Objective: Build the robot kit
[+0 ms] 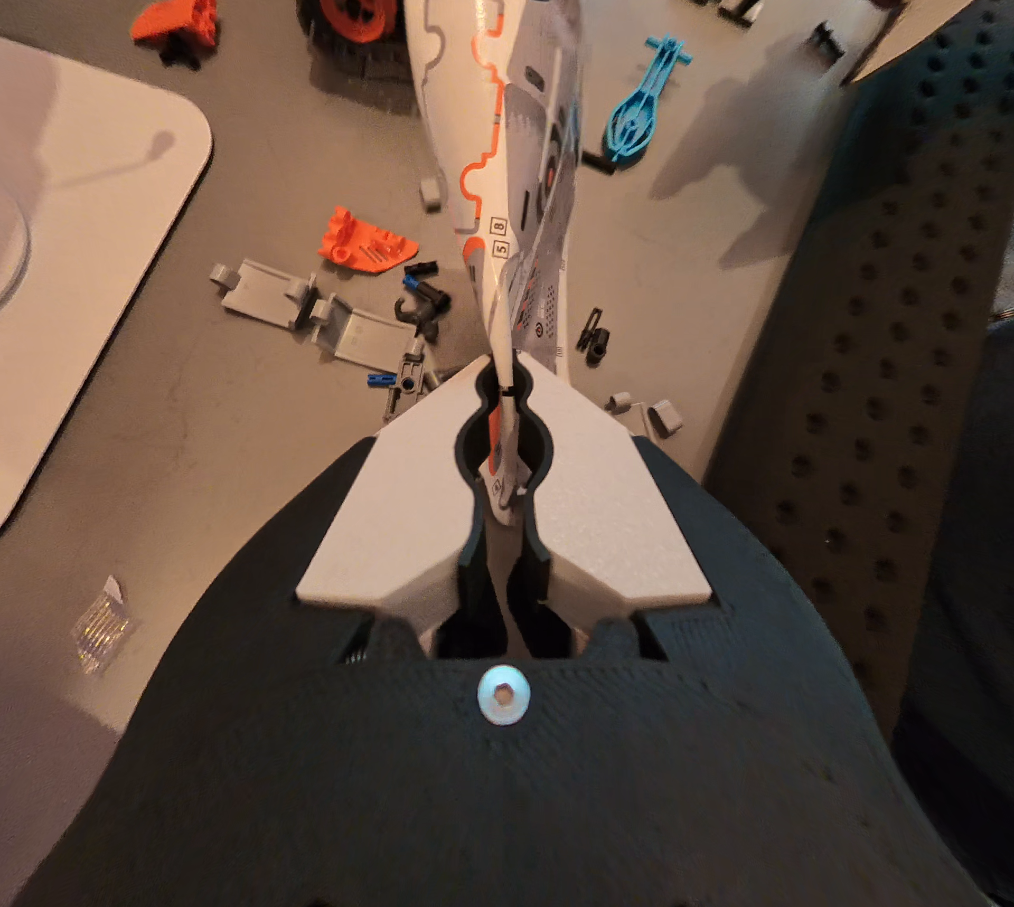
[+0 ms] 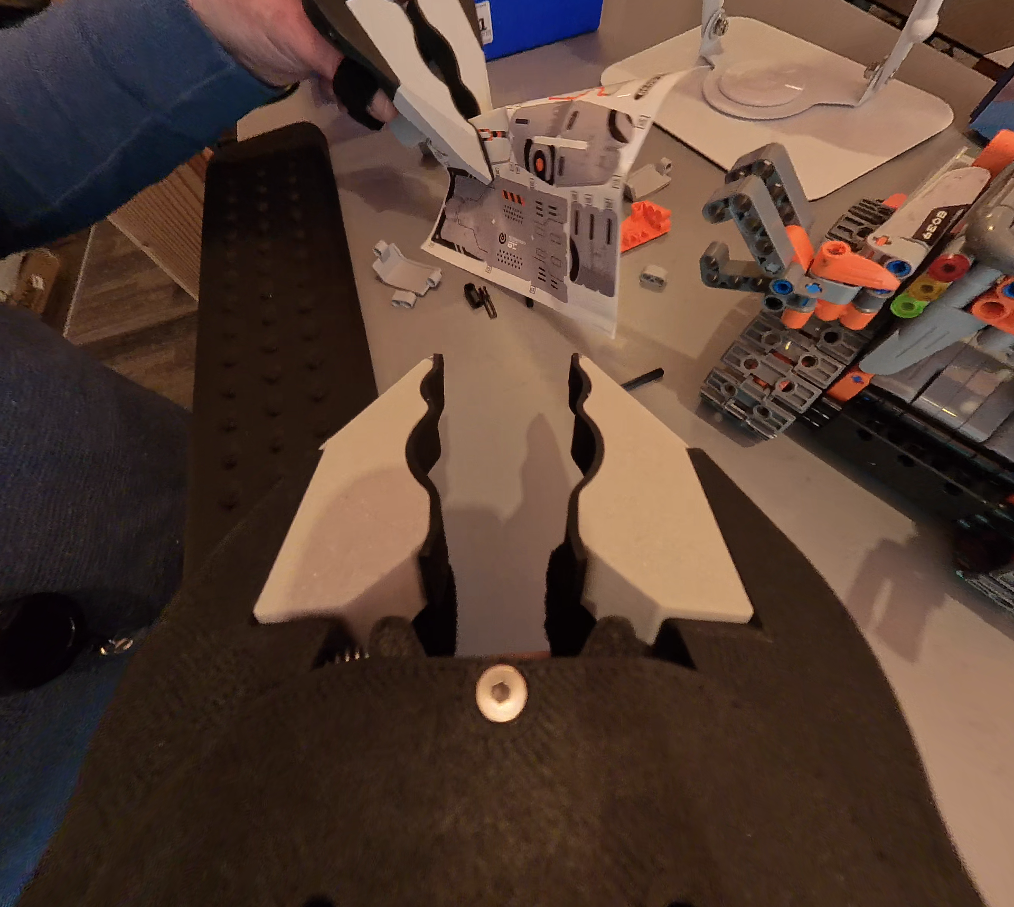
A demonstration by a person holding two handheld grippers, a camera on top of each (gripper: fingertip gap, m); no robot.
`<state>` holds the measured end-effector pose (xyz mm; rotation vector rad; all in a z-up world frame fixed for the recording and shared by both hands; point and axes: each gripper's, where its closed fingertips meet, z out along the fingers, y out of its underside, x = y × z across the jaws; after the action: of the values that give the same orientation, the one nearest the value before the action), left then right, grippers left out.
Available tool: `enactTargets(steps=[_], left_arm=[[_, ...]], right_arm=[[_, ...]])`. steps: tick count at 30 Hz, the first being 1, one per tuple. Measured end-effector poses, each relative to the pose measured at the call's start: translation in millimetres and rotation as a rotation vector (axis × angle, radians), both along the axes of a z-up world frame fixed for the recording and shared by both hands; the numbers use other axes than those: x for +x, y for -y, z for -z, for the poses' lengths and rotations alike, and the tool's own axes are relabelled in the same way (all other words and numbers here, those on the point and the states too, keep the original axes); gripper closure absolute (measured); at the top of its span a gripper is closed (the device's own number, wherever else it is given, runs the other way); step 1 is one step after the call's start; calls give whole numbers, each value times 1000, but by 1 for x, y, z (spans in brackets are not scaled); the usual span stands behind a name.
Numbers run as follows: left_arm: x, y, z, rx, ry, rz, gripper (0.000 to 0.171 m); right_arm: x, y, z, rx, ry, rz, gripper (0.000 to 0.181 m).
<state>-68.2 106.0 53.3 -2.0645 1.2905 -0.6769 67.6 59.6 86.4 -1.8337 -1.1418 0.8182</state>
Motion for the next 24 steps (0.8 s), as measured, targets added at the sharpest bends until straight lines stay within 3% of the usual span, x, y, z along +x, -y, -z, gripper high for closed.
enactTargets(steps=[11, 14, 18, 22, 24], left_arm=[[36, 29, -67, -6, 345, 116, 171], [51, 39, -82, -34, 441, 162, 171], [68, 49, -87, -88, 523, 196, 171], [80, 52, -84, -121, 570, 198, 171], [85, 50, -83, -132, 591, 185, 171]], right_arm=[[-24, -14, -12, -56, -168, 89, 113], [-33, -13, -26, -88, -292, 89, 110], [-35, -10, -48, -115, -458, 59, 133], [-28, -3, -61, -87, -529, 21, 179], [-24, 0, -63, -80, -531, 15, 181]])
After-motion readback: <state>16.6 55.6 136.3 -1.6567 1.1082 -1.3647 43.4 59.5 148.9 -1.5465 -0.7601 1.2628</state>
